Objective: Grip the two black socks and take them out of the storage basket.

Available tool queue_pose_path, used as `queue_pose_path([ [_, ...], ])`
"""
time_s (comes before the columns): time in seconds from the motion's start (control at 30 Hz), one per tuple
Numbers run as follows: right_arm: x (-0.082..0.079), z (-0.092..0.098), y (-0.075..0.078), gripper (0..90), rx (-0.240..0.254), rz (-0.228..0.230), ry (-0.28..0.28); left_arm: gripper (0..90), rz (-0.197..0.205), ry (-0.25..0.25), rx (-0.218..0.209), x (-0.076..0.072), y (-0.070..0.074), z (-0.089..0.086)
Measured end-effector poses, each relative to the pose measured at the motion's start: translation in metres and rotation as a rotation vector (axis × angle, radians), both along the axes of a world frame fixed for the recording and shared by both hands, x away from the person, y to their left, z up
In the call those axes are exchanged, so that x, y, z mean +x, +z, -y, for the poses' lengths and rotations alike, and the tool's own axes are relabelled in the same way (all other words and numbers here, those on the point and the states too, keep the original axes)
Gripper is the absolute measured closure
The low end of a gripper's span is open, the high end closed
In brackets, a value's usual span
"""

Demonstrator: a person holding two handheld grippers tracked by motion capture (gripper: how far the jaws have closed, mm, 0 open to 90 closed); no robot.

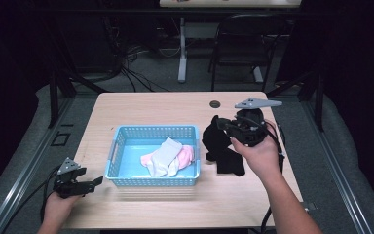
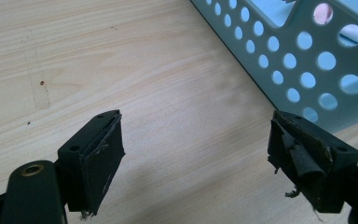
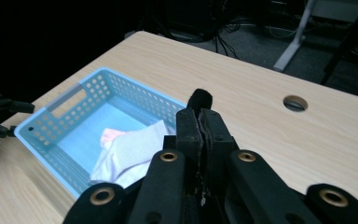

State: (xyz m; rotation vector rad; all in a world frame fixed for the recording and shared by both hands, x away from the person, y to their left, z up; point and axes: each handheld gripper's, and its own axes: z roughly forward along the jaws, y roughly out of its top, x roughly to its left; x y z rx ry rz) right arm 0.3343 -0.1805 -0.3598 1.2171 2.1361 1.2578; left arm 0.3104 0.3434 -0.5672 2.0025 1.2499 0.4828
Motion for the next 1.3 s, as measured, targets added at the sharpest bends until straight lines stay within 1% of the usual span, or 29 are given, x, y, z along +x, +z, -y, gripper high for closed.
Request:
queue_pose_path([
  [0.13, -0.002, 0.007, -0.012, 87.2, 0.012, -0.018, -0.016, 18.2, -0.004, 0.002, 0.000, 0.000, 0.000, 0.000],
  [0.17, -0.002, 0.009, -0.018, 87.2, 0.012, -0.028, -0.018, 18.2, -0.004, 0.003, 0.000, 0.000, -0.001, 0.000],
  [0.2, -0.002, 0.009, -0.018, 87.2, 0.012, -0.028, -0.018, 18.2, -0.003, 0.003, 0.000, 0.000, -0.001, 0.000],
  [0.23, -0.002, 0.009, -0.025, 87.2, 0.020, -0.035, -0.025, 18.2, -0.004, 0.003, 0.000, 0.000, -0.001, 0.000],
  [0.27, -0.002, 0.009, -0.025, 87.2, 0.020, -0.035, -0.025, 18.2, -0.003, 0.003, 0.002, 0.000, -0.001, 0.000],
  [0.3, -0.001, 0.009, -0.031, 87.2, 0.022, -0.046, -0.022, 18.2, -0.003, 0.003, 0.002, 0.000, -0.001, 0.000],
  [0.43, 0.001, 0.012, -0.045, 87.1, 0.022, -0.070, -0.038, 18.2, -0.001, 0.001, 0.001, 0.000, -0.001, 0.000],
  [0.47, 0.002, 0.013, -0.050, 87.1, 0.024, -0.078, -0.049, 18.2, -0.003, -0.001, 0.002, 0.000, -0.001, -0.001],
  [0.57, 0.008, 0.021, -0.068, 87.1, -0.008, -0.103, -0.096, 18.2, -0.003, 0.000, 0.004, 0.000, 0.000, -0.001],
  [0.6, 0.008, 0.021, -0.068, 87.1, -0.008, -0.103, -0.096, 18.2, -0.003, 0.000, 0.003, 0.000, 0.000, -0.001],
  [0.63, 0.011, 0.024, -0.076, 87.0, -0.009, -0.110, -0.113, 18.2, -0.003, 0.000, 0.003, 0.000, 0.000, -0.001],
  [0.67, 0.013, 0.029, -0.082, 87.0, -0.020, -0.130, -0.125, 18.2, -0.003, 0.000, 0.004, 0.000, 0.000, -0.001],
  [0.7, 0.015, 0.032, -0.088, 87.0, -0.016, -0.133, -0.143, 18.2, -0.004, 0.000, 0.004, 0.000, 0.000, -0.001],
  [0.77, 0.019, 0.039, -0.099, 87.0, -0.031, -0.149, -0.178, 18.2, -0.004, -0.001, 0.005, 0.000, 0.000, -0.001],
  [0.8, 0.021, 0.047, -0.108, 86.8, -0.030, -0.157, -0.205, 18.2, -0.002, 0.003, 0.002, 0.000, -0.001, 0.000],
  [0.83, 0.021, 0.047, -0.108, 86.8, -0.030, -0.157, -0.205, 18.2, -0.002, 0.003, 0.002, 0.000, -0.001, 0.000],
  [0.87, 0.022, 0.051, -0.112, 86.8, -0.030, -0.166, -0.219, 18.2, -0.002, 0.002, 0.002, 0.000, -0.001, 0.000],
  [0.9, 0.023, 0.057, -0.121, 86.6, -0.018, -0.183, -0.239, 18.2, -0.002, 0.003, 0.002, 0.000, -0.001, 0.000],
  [1.0, 0.023, 0.062, -0.128, 86.0, -0.018, -0.195, -0.255, 18.2, -0.007, 0.000, 0.004, 0.000, -0.001, 0.000],
  [1.07, 0.023, 0.066, -0.135, 84.5, -0.005, -0.198, -0.269, 18.2, -0.006, 0.002, 0.005, 0.000, -0.002, 0.001],
  [1.1, 0.023, 0.069, -0.141, 81.6, 0.001, -0.199, -0.286, 18.2, -0.010, 0.000, 0.007, 0.000, -0.002, 0.000],
  [1.13, 0.023, 0.069, -0.141, 81.6, 0.001, -0.199, -0.286, 18.2, -0.010, 0.000, 0.007, 0.000, -0.002, 0.001],
  [1.17, 0.022, 0.073, -0.147, 75.7, 0.004, -0.205, -0.302, 18.2, -0.010, 0.000, 0.007, 0.000, -0.002, 0.001],
  [1.2, 0.022, 0.074, -0.150, 72.3, 0.013, -0.197, -0.309, 18.2, -0.010, 0.000, 0.007, 0.000, -0.002, 0.001],
  [1.23, 0.022, 0.074, -0.150, 72.3, 0.013, -0.197, -0.309, 18.2, -0.010, 0.001, 0.007, 0.000, -0.002, 0.001],
  [1.27, 0.021, 0.075, -0.154, 68.6, 0.002, -0.192, -0.325, 18.2, -0.009, 0.000, 0.007, 0.000, -0.002, 0.001],
  [1.3, 0.020, 0.075, -0.155, 67.1, 0.009, -0.191, -0.327, 18.2, -0.011, -0.001, 0.007, 0.000, -0.002, 0.000],
])
